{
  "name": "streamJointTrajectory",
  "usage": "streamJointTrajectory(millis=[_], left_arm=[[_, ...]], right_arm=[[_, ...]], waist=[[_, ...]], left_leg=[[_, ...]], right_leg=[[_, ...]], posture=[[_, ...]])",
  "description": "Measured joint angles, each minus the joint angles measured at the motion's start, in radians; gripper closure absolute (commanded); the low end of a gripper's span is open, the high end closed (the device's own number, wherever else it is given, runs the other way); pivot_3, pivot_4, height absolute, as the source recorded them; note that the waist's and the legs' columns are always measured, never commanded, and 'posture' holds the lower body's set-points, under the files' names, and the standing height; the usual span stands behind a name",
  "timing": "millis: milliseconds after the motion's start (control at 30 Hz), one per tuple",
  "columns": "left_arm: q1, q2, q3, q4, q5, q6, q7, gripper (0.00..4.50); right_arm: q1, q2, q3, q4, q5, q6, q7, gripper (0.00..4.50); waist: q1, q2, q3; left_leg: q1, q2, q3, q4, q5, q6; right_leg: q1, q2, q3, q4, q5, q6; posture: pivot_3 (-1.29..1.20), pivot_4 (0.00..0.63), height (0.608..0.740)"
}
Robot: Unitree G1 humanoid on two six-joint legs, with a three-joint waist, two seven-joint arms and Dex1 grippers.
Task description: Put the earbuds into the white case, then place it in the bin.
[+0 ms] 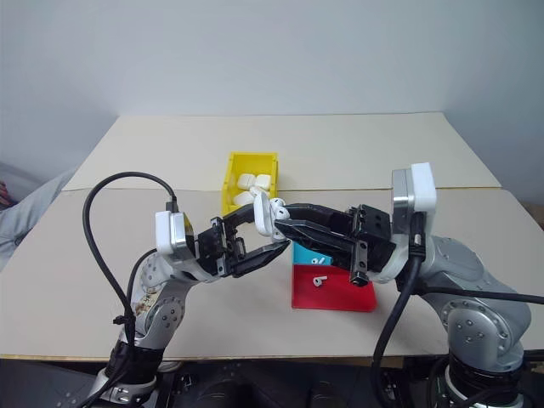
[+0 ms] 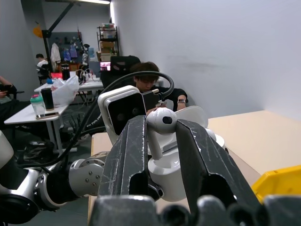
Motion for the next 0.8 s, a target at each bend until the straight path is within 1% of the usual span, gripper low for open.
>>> streamJointTrajectory(millis=[467, 533, 800], left_arm=[[0.002, -0.009, -0.003, -0.001, 0.001, -0.002, -0.002, 1.7], [0.002, -0.008, -0.004, -0.001, 0.002, -0.002, -0.003, 1.7], [0.003, -0.007, -0.004, -0.001, 0.008, -0.001, 0.004, 1.7]], right_arm=[[0.029, -0.022, 0.058, 0.006, -0.043, -0.075, -0.005, 3.52], [0.035, -0.03, 0.059, 0.012, -0.046, -0.09, 0.007, 3.06], [0.06, -0.046, 0.07, 0.012, -0.104, -0.153, 0.025, 3.06]], waist=[[0.0, 0.0, 0.0], [0.0, 0.0, 0.0], [0.001, 0.0, 0.0]], left_leg=[[0.0, 0.0, 0.0, 0.0, 0.0, 0.0], [0.0, 0.0, 0.0, 0.0, 0.0, 0.0], [0.0, 0.0, 0.0, 0.0, 0.0, 0.0]], right_leg=[[0.0, 0.0, 0.0, 0.0, 0.0, 0.0], [0.0, 0.0, 0.0, 0.0, 0.0, 0.0], [0.0, 0.0, 0.0, 0.0, 0.0, 0.0]], posture=[[0.0, 0.15, 0.74], [0.0, 0.15, 0.74], [0.0, 0.15, 0.74]])
